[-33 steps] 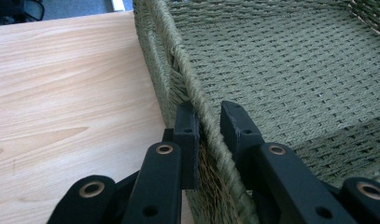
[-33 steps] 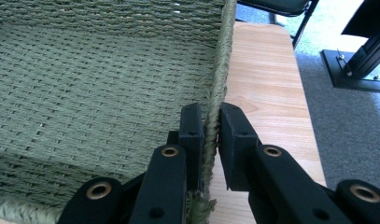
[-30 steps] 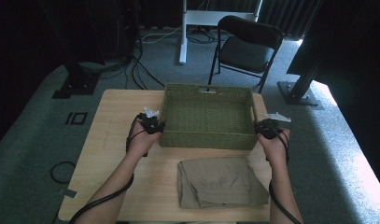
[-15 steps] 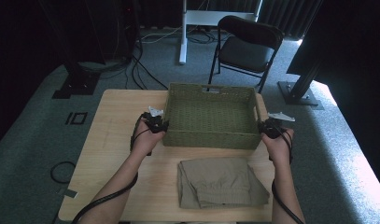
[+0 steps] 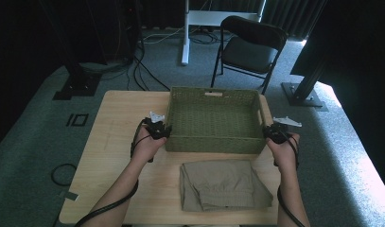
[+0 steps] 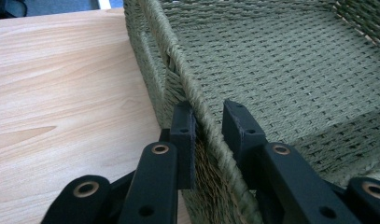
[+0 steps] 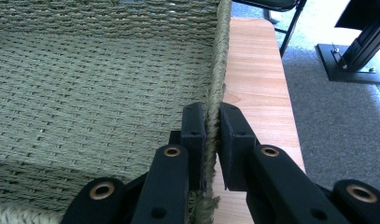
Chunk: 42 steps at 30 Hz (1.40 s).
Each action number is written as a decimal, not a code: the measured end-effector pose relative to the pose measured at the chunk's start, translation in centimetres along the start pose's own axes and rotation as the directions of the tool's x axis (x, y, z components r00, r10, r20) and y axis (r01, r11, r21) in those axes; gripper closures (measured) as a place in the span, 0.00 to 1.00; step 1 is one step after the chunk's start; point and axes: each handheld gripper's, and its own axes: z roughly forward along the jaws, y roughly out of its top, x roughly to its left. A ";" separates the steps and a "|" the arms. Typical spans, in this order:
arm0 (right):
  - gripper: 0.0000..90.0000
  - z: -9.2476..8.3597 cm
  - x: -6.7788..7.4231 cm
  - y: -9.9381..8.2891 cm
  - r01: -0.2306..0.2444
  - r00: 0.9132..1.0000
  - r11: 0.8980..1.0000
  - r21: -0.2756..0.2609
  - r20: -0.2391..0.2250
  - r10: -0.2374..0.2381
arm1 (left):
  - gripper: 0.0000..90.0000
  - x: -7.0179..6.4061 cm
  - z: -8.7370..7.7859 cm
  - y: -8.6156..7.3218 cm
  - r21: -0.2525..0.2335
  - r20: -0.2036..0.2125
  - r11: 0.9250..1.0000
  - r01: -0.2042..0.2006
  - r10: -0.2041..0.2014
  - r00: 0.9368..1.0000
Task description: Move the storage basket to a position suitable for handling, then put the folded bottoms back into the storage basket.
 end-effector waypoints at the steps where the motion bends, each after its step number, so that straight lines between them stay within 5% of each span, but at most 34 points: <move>1: 0.90 0.0 0.0 0.0 0.000 1.000 1.000 0.001 -0.001 0.000 | 0.84 0.1 0.0 0.0 0.001 0.004 1.000 0.001 -0.001 1.000; 12: 0.84 -0.1 -0.2 0.1 -0.008 1.000 1.000 0.008 -0.027 0.008 | 0.76 0.7 0.2 0.1 0.007 0.051 1.000 -0.002 0.002 0.999; 17: 0.77 -0.2 -0.4 0.4 -0.026 0.999 1.000 -0.005 -0.048 0.025 | 0.47 1.1 0.8 0.2 0.009 0.095 1.000 0.000 0.000 0.995; 22: 0.55 0.0 -0.2 0.6 -0.020 0.997 1.000 -0.011 -0.074 0.019 | 0.30 1.0 0.9 0.5 0.031 0.122 1.000 0.004 -0.008 0.992; 24: 0.44 0.1 0.1 0.6 -0.009 0.995 1.000 -0.028 -0.099 0.007 | 0.30 0.9 1.0 0.8 0.018 0.137 1.000 -0.008 0.006 0.991; 29: 0.35 0.3 0.5 0.7 0.030 0.991 0.999 -0.029 -0.131 -0.033 | 0.27 0.8 0.6 1.7 0.004 0.161 1.000 0.005 -0.005 0.987; 32: 0.26 0.3 0.4 0.8 0.041 0.988 0.998 -0.050 -0.150 -0.048 | 0.27 0.7 0.1 2.2 -0.010 0.159 0.999 -0.034 0.035 0.987; 39: 0.19 -0.4 0.5 1.2 0.093 0.989 0.986 -0.137 -0.105 -0.108 | 0.23 0.3 -0.7 3.0 -0.053 0.177 0.998 -0.041 0.049 0.983; 42: 0.21 -0.8 0.5 1.5 0.052 0.990 0.989 -0.138 -0.122 -0.069 | 0.23 0.3 -1.1 3.2 -0.059 0.164 0.996 -0.065 0.073 0.984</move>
